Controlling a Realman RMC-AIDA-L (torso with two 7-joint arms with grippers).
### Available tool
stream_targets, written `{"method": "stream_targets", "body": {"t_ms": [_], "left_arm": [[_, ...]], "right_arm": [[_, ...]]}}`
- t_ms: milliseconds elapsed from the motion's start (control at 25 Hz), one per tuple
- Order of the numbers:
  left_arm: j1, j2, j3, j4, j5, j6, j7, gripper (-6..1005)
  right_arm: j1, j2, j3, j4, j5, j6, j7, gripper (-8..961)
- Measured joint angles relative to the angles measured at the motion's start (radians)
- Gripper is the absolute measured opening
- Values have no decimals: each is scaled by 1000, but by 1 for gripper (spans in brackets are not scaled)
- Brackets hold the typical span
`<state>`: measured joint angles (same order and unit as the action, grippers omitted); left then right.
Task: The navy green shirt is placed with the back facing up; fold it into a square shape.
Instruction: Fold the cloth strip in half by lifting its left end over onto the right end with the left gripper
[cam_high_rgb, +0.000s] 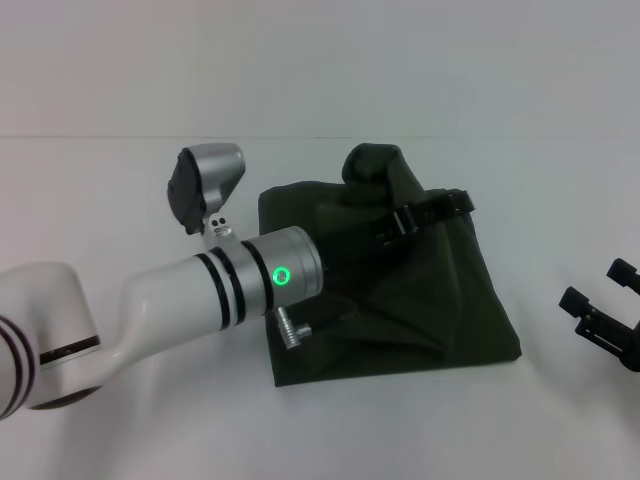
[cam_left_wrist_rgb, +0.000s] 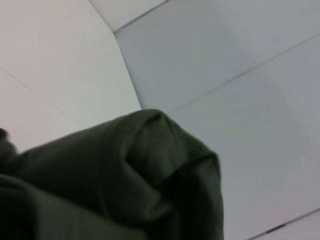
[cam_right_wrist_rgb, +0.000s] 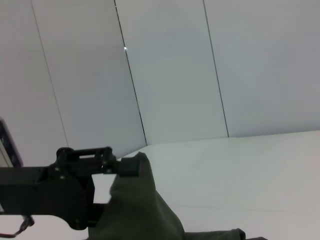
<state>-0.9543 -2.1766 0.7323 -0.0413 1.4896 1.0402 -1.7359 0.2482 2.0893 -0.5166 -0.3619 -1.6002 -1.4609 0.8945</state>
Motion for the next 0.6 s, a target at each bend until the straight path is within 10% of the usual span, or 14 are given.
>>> {"method": "stream_targets", "body": {"t_ms": [280, 600], "left_arm": [[-67, 0, -42, -37, 4, 31, 0, 879], [-59, 0, -59, -37, 9, 69, -9, 936]], "right_arm": [[-5, 1, 18, 3, 0, -2, 0, 919], [-22, -1, 69, 17, 0, -4, 0, 918]]}}
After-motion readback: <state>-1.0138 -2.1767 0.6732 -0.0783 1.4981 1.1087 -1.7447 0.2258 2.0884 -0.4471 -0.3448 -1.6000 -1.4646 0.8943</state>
